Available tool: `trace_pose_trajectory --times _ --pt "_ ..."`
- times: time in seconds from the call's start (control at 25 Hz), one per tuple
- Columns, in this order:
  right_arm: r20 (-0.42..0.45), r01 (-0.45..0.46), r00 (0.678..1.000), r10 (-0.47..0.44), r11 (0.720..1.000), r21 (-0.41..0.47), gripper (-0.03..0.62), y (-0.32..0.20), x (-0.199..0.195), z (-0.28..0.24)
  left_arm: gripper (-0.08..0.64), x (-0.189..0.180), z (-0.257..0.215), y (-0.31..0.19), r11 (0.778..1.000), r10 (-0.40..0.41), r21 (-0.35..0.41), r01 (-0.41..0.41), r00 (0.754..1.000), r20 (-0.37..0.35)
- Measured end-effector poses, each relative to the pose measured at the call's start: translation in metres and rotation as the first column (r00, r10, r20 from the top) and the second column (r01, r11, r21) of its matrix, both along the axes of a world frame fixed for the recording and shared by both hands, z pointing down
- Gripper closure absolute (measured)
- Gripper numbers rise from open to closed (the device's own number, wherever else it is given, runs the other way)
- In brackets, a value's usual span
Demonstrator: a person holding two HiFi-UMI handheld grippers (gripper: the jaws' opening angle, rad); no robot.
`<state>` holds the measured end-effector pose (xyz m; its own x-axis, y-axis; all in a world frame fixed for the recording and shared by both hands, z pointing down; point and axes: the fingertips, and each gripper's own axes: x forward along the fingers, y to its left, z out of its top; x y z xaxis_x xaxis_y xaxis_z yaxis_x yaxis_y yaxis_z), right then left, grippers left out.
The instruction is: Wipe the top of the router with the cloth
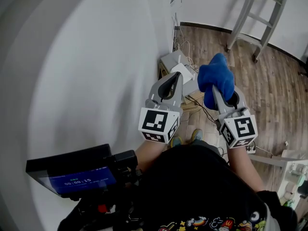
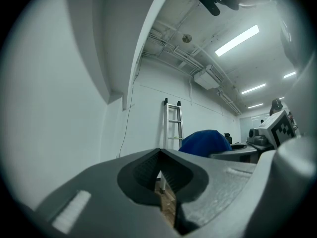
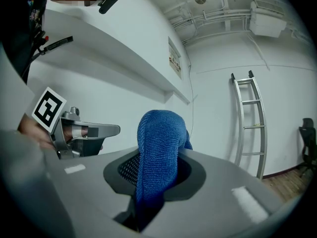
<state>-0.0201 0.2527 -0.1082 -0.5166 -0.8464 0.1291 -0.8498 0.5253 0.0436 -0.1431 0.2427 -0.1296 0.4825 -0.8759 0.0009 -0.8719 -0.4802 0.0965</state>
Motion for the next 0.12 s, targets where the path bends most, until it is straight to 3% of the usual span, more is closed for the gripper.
trace_pose_trajectory --times 0.12 --pt "0.009 0.011 1.0 -0.011 1.0 -0.013 0.485 0.0 -0.014 -0.003 0.56 -0.024 -0.003 0.001 0.999 -0.04 -0.004 0.039 0.999 -0.006"
